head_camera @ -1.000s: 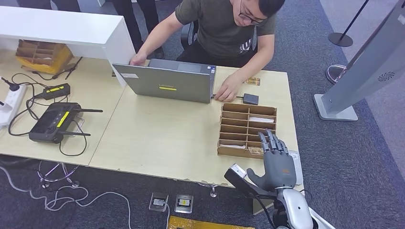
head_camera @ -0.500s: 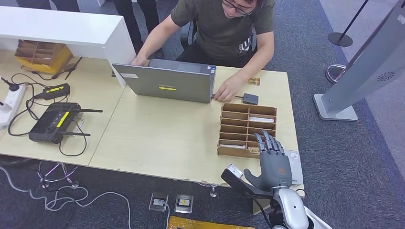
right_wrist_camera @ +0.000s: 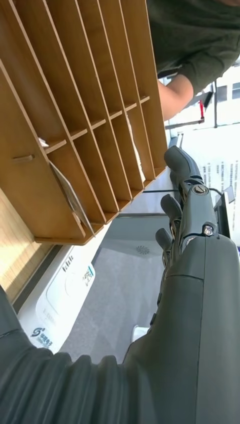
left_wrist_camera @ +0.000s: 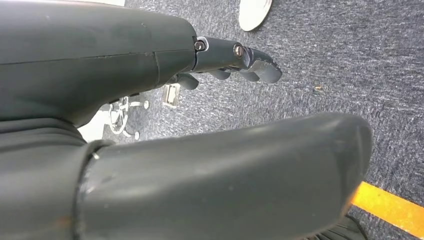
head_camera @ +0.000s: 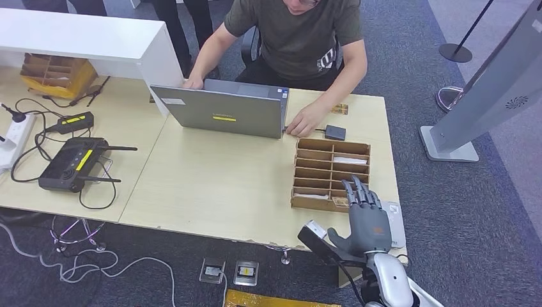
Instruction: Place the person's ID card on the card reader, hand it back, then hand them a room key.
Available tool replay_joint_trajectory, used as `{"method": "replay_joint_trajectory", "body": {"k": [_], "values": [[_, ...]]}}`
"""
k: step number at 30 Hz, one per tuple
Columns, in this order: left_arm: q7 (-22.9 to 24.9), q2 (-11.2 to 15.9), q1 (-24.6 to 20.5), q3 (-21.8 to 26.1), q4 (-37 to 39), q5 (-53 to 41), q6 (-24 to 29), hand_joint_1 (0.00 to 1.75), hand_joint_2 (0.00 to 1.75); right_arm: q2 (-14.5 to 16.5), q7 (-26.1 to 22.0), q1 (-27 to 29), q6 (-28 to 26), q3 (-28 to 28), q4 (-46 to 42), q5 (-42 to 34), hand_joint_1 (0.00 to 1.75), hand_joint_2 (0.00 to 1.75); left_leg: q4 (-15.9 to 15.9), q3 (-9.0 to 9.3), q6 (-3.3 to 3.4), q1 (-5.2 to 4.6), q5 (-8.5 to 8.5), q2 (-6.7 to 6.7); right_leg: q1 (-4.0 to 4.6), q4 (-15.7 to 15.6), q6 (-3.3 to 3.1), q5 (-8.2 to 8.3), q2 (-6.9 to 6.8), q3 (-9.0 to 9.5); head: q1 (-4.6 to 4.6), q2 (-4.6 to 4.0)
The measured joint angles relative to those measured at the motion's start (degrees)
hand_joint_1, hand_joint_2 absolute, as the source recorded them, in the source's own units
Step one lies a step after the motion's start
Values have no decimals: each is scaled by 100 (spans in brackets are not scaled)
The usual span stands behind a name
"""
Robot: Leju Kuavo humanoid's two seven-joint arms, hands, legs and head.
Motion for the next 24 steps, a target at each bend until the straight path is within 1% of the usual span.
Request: {"method": "replay_joint_trajectory", "body": {"k": [9, 24], "values": [[1, -10, 7, -1, 0, -67, -25, 0, 0, -172, 104, 186, -53, -2, -8, -74, 0, 175, 0, 0, 0, 0, 0, 4, 0, 0, 0, 0, 7, 0, -1, 0], [-9, -8, 7, -1, 0, -41, -86, 0, 0, -192, 150, 223, 53, -17, -210, 85, 0, 175, 0, 2, 0, 0, 0, 4, 0, 0, 0, 0, 7, 0, 1, 0]]}}
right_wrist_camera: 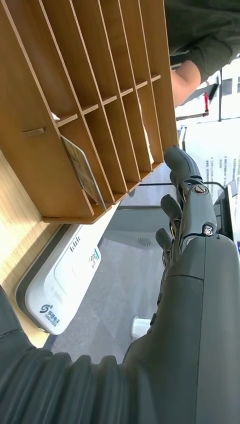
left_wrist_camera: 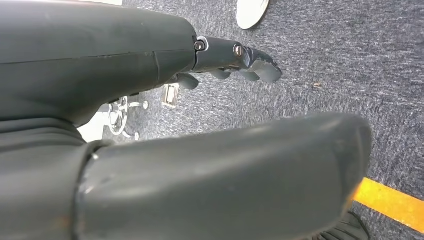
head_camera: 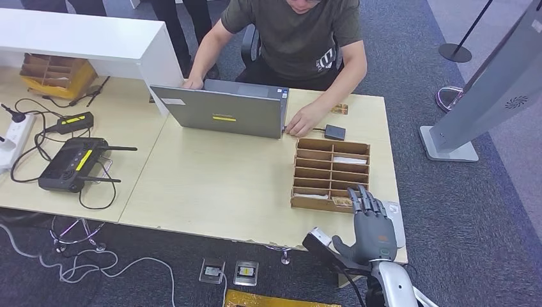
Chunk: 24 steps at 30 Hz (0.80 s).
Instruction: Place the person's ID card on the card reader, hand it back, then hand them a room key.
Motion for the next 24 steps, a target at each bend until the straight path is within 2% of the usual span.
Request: {"method": "replay_joint_trajectory", "body": {"k": [10, 16, 24], "values": [[-4, 10, -16, 0, 0, -66, -43, 0, 0, 0, 31, 28, 260, -95, -257, 200, 0, 175, 0, 1, 0, 0, 0, 0, 0, 0, 0, 0, 0, 0, -1, 0], [0, 13, -56, 0, 0, -105, -75, 0, 0, 8, -150, 9, 539, -93, -351, 356, 0, 175, 0, 0, 0, 0, 0, 0, 0, 1, 0, 0, 0, 1, 0, 0], [1, 16, -53, 0, 0, -58, -58, 0, 0, 16, -286, -146, 637, -76, -364, 257, 0, 175, 0, -1, 0, 0, 0, 0, 0, 1, 0, 0, -1, 2, -1, 0]]}}
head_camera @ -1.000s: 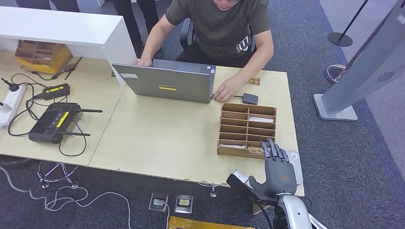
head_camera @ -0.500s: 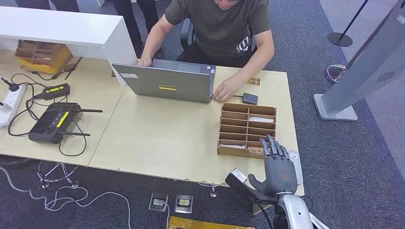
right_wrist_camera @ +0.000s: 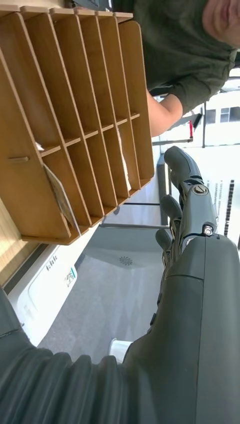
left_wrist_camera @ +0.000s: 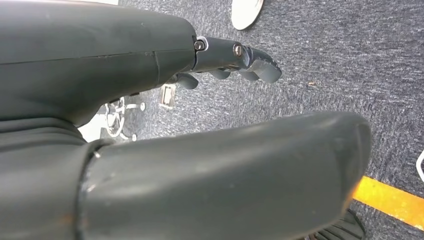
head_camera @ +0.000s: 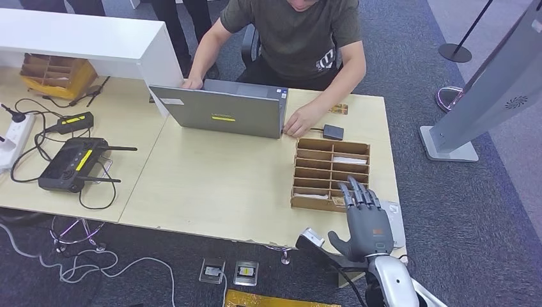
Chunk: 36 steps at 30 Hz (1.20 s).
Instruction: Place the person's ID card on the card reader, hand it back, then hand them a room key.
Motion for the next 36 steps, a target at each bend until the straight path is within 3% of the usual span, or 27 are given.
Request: {"method": "replay_joint_trajectory", "body": {"k": [20, 36], "values": [[28, -5, -4, 0, 0, -9, 95, 0, 0, 69, 0, -242, -234, 186, 197, -279, 0, 175, 0, 0, 0, 0, 0, 0, 0, 0, 0, 0, 0, -1, 1, 0], [76, -20, -13, 0, 0, -23, 136, 0, 0, 380, 20, -274, -633, 272, 748, -79, 0, 175, 0, -1, 0, 1, 0, 0, 1, 0, 0, 0, 0, -1, 1, 0]]}}
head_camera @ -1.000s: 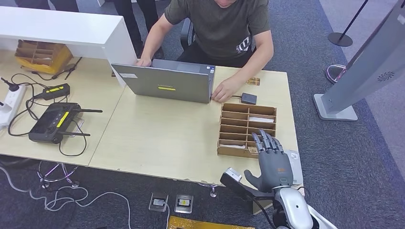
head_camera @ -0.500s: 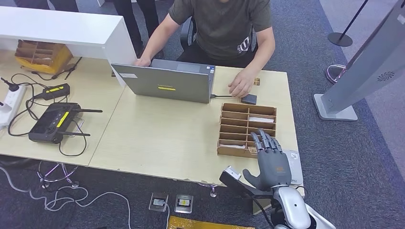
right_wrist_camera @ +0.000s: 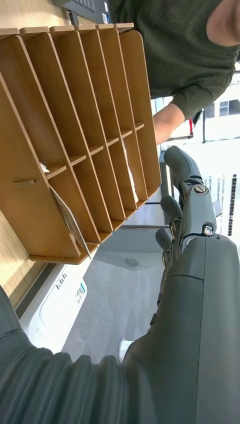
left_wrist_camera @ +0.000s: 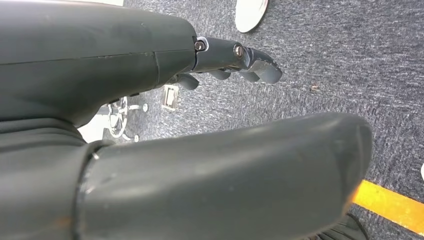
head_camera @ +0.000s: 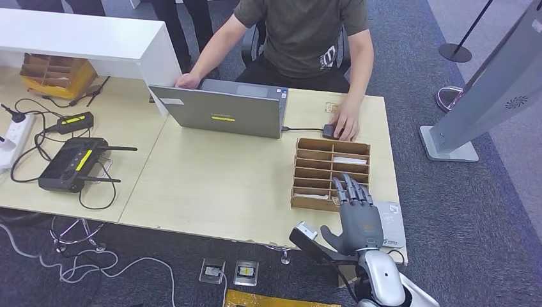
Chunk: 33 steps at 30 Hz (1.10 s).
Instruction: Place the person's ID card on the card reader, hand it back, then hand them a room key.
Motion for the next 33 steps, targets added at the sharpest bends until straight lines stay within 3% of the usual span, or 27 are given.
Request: {"method": "replay_joint_trajectory", "body": {"k": [33], "values": [[50, -34, -1, -11, 0, -20, 39, 0, 0, 462, -74, -24, 92, -23, 570, 352, 0, 175, 0, 0, 0, 1, 0, 0, 1, 0, 0, 0, 0, 0, 0, 0]]}}
